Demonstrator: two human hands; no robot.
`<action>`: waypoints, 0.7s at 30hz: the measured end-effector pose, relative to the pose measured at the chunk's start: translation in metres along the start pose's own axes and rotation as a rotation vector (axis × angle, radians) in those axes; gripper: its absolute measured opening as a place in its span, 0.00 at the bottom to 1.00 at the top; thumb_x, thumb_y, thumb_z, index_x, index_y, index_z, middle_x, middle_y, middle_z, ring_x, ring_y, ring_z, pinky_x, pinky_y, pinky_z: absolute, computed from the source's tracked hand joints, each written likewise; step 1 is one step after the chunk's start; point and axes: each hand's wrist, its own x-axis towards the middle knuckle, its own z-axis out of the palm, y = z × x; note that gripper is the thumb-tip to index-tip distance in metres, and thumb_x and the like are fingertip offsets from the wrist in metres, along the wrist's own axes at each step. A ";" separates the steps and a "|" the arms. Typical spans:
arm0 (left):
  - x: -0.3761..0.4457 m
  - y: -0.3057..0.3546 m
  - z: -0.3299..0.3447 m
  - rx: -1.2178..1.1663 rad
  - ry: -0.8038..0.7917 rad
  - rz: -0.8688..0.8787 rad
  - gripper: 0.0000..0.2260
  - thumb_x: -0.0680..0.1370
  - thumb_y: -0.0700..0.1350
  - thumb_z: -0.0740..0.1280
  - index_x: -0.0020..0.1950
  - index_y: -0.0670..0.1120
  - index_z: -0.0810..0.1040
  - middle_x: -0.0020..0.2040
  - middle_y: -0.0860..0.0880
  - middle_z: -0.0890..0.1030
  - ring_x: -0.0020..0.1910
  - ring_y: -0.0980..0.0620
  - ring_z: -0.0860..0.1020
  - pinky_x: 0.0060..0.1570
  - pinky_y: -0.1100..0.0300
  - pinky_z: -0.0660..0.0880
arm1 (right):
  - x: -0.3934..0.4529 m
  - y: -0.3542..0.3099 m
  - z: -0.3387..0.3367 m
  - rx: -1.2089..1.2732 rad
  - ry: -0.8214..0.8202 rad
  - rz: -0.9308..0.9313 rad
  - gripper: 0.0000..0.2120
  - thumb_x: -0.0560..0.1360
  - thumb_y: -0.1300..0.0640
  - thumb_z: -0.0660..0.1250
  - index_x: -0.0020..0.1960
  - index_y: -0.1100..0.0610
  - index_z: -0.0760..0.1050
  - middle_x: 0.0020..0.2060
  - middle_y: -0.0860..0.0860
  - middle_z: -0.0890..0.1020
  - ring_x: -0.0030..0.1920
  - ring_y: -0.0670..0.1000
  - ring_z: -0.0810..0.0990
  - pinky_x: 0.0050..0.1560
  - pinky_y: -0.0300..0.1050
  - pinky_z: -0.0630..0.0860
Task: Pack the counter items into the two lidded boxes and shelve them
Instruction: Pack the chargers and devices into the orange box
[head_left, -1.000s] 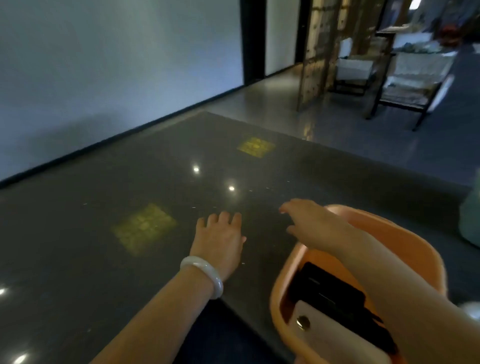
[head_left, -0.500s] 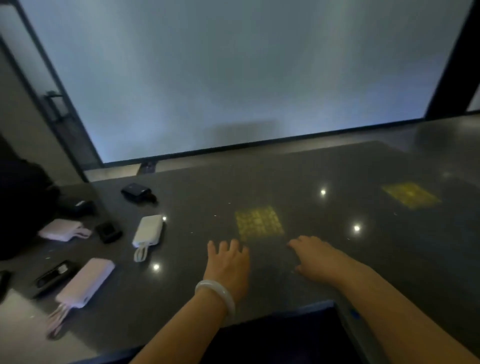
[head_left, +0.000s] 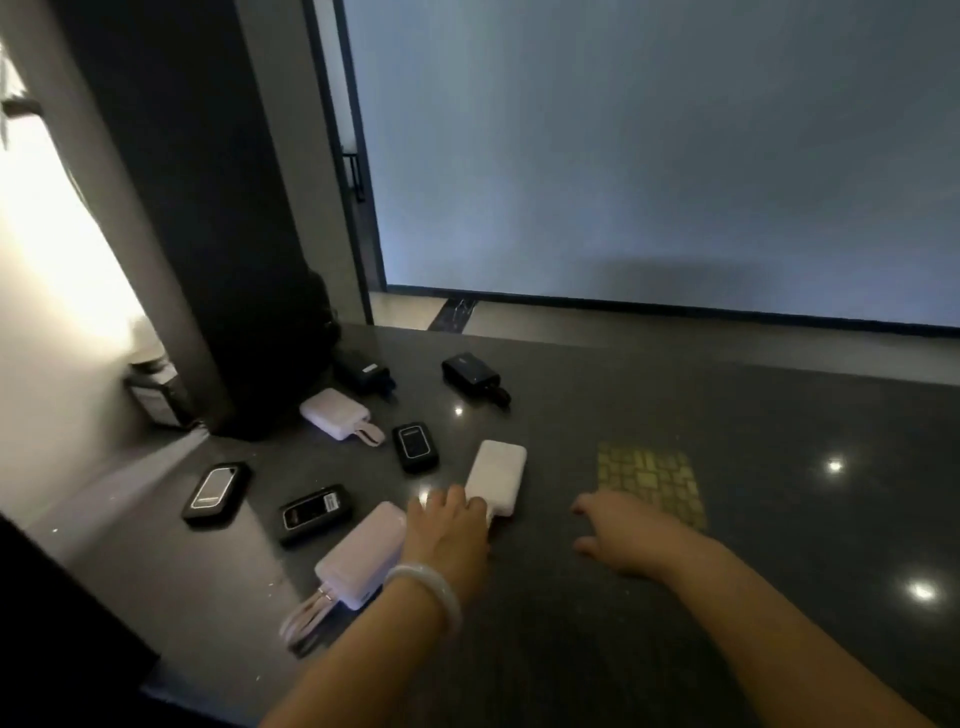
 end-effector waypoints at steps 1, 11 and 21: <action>0.003 -0.012 0.004 -0.014 -0.008 -0.026 0.22 0.78 0.52 0.65 0.70 0.50 0.66 0.69 0.45 0.67 0.68 0.43 0.66 0.69 0.43 0.62 | 0.014 -0.010 0.003 0.016 -0.017 -0.007 0.24 0.77 0.47 0.65 0.70 0.51 0.67 0.65 0.52 0.73 0.61 0.52 0.74 0.56 0.45 0.71; 0.002 -0.076 0.043 -0.200 0.030 -0.338 0.34 0.75 0.57 0.67 0.77 0.51 0.56 0.76 0.45 0.58 0.74 0.43 0.58 0.71 0.46 0.59 | 0.100 -0.071 0.035 0.432 0.007 0.174 0.36 0.72 0.39 0.69 0.71 0.58 0.63 0.64 0.56 0.72 0.60 0.55 0.74 0.52 0.47 0.72; -0.001 -0.106 0.065 -0.370 -0.044 -0.475 0.32 0.74 0.58 0.69 0.75 0.53 0.60 0.69 0.49 0.67 0.66 0.47 0.67 0.64 0.51 0.68 | 0.157 -0.094 0.050 0.294 0.136 0.380 0.57 0.65 0.29 0.68 0.77 0.61 0.45 0.72 0.61 0.60 0.69 0.61 0.63 0.67 0.54 0.65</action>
